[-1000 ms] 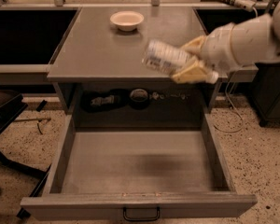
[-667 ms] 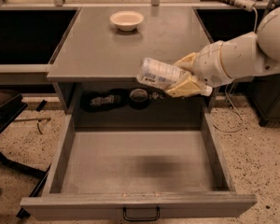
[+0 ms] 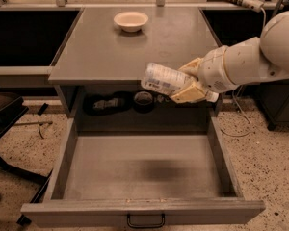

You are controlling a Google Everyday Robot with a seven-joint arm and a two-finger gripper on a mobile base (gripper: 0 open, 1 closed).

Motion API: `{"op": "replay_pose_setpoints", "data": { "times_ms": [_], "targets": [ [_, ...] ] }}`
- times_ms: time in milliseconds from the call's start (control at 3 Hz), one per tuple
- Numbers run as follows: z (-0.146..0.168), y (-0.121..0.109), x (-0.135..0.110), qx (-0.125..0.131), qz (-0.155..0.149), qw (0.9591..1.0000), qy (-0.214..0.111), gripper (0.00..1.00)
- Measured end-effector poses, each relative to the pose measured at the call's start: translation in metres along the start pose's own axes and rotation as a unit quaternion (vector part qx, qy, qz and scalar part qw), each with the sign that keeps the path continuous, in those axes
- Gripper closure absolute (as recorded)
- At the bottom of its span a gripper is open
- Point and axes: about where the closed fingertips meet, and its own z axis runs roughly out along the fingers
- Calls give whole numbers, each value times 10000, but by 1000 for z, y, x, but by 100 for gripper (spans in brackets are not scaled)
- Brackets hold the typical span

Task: Place blue plastic bottle into top drawer

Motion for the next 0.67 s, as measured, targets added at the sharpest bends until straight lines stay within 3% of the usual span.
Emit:
{"op": "replay_pose_setpoints", "data": {
  "times_ms": [333,667],
  "targets": [
    [19,32,34,-99,269,9994,211,100],
    [50,81,68,-385,450,9978,297,100]
  ]
}}
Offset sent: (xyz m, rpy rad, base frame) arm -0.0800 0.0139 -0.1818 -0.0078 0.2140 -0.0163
